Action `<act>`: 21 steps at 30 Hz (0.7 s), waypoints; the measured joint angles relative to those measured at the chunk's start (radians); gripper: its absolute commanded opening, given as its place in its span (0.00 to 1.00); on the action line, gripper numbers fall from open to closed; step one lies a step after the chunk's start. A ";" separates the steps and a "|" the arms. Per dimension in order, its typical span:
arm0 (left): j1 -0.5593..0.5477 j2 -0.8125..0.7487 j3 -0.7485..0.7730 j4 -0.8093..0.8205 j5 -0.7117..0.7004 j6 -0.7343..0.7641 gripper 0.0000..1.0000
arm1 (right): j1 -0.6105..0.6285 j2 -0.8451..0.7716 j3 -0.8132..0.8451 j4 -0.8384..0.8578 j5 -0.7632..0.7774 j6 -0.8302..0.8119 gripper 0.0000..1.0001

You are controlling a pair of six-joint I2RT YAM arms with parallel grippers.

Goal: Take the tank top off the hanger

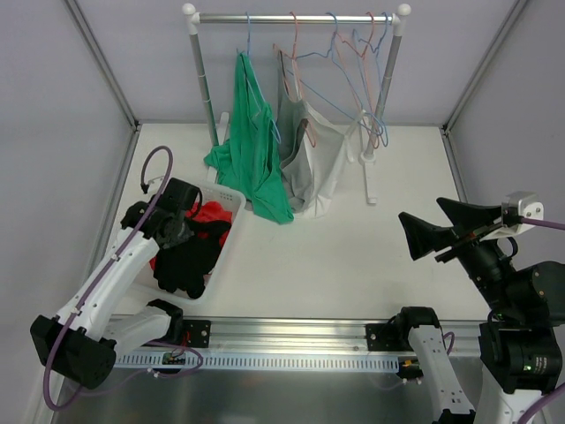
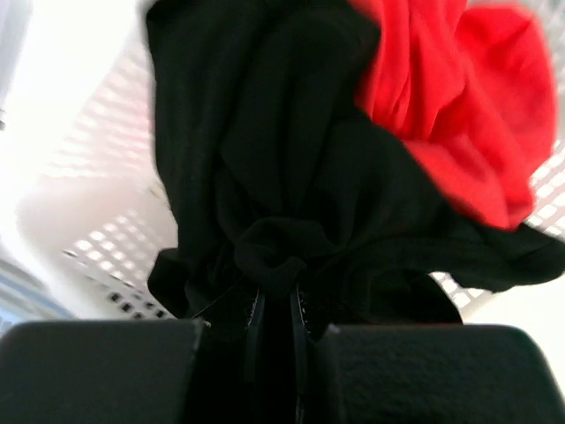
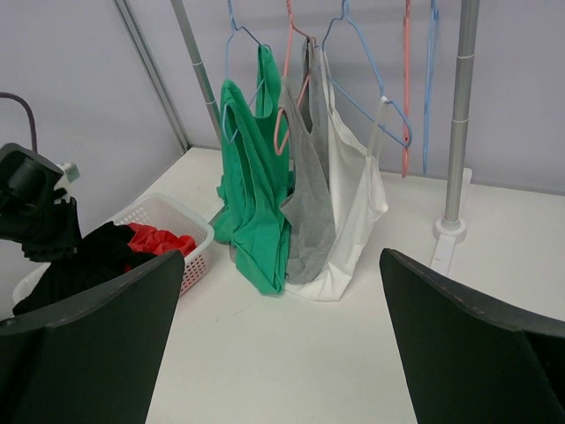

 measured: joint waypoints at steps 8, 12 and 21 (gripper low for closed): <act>-0.062 0.012 -0.199 0.126 0.116 -0.061 0.00 | 0.000 0.000 -0.016 0.019 -0.027 0.007 0.99; -0.141 0.049 -0.208 0.190 0.149 -0.095 0.00 | 0.000 0.000 -0.026 0.029 -0.037 0.010 1.00; -0.197 0.106 -0.208 0.321 0.216 -0.185 0.00 | 0.000 -0.001 -0.042 0.035 -0.038 0.011 0.99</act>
